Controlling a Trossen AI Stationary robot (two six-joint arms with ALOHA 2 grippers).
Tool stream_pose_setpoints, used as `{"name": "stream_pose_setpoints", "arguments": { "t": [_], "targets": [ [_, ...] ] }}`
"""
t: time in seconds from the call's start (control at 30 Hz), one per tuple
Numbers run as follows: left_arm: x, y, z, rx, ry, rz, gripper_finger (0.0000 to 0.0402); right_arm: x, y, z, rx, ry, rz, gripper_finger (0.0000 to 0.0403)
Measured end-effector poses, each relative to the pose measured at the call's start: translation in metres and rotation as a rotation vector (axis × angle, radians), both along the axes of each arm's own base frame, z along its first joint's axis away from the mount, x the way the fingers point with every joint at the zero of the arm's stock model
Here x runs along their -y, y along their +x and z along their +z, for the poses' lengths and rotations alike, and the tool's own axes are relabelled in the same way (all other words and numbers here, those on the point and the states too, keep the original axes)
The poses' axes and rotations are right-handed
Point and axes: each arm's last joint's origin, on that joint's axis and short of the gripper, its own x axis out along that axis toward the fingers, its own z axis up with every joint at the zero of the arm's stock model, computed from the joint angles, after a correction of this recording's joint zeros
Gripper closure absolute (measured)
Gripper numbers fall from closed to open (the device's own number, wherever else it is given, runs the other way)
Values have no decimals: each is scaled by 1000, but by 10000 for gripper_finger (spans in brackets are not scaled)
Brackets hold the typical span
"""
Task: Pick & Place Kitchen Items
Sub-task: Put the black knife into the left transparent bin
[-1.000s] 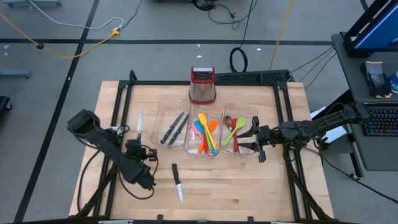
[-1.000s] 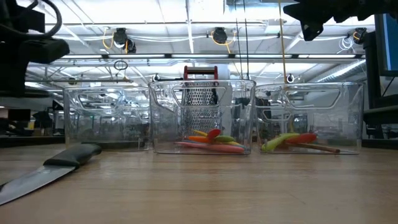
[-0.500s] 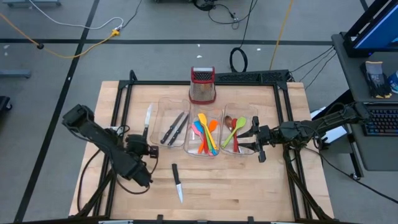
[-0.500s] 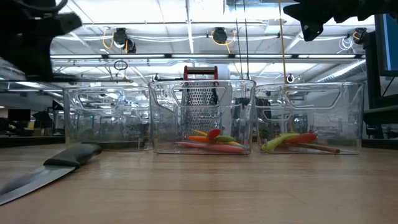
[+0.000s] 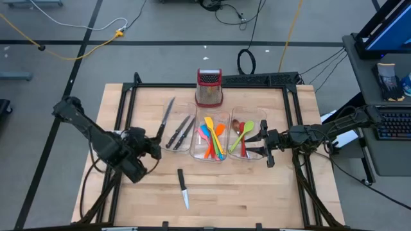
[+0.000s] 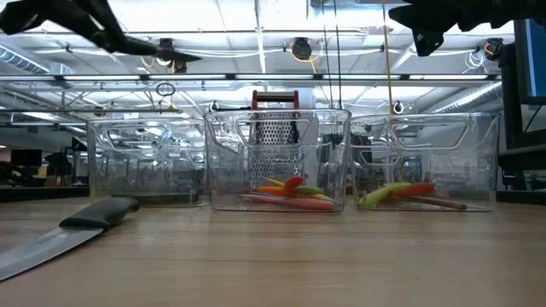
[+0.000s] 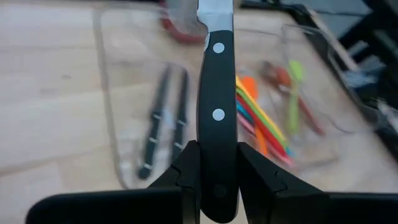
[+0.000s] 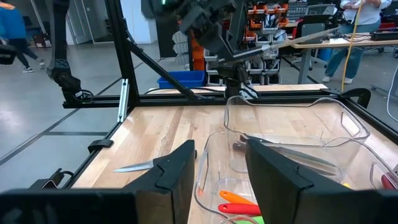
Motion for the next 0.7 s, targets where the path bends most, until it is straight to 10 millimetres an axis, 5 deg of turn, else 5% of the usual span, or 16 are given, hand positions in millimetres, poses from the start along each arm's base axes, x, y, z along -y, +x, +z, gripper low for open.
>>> {"name": "stream_pose_setpoints", "arguments": {
  "t": [0.23, 0.7],
  "targets": [
    [-18, 20, 9, -56, -161, -108, 340, 0, 0, 0, -2, 21, -3, 268],
    [-65, 55, -11, -318, -334, -188, 340, 0, 0, 0, -7, 22, -3, 268]
  ]
}}
